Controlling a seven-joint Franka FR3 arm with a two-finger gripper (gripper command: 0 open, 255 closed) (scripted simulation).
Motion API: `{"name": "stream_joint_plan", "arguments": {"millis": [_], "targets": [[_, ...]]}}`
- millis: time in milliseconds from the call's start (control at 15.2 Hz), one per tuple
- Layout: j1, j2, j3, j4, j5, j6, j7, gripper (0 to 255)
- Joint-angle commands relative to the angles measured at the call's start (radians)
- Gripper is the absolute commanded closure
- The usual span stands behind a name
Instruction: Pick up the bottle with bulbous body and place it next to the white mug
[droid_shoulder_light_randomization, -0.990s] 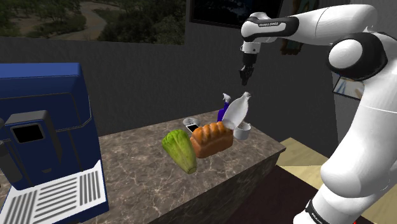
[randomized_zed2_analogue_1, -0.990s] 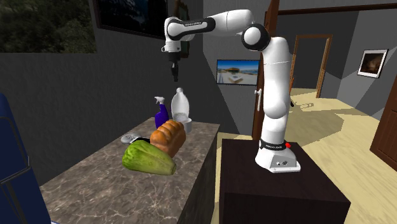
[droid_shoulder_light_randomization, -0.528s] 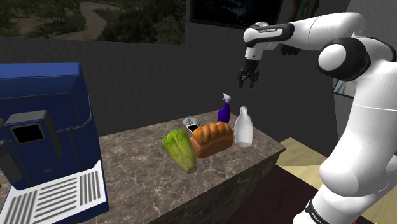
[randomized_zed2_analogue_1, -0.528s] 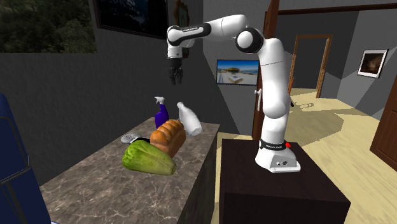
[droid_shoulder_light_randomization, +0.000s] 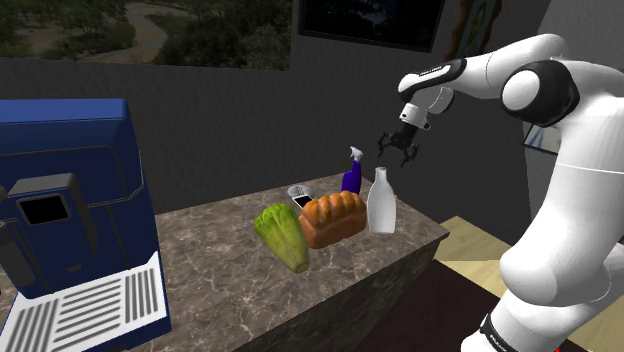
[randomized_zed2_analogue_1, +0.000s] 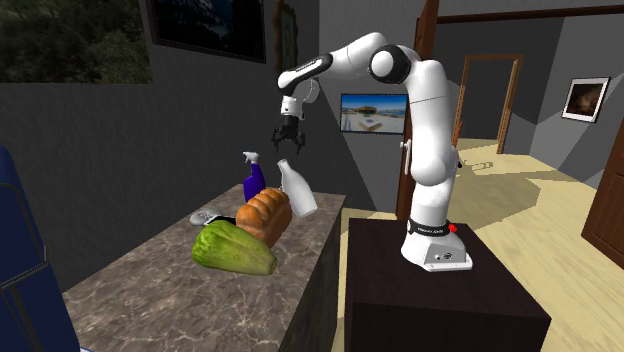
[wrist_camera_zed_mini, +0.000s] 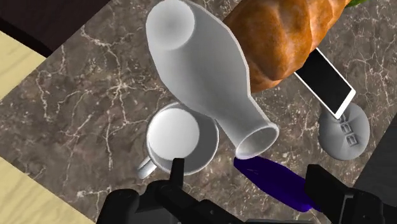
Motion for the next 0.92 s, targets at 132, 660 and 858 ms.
{"name": "stream_joint_plan", "arguments": {"millis": [132,660,858], "targets": [[0.004,-0.002,-0.003,-0.072,0.044,0.072,0.071,0],[0.014,0.011,0.005,-0.114,0.054,0.128,0.064,0],[0.014,0.011,0.005,-0.114,0.054,0.128,0.064,0]]}}
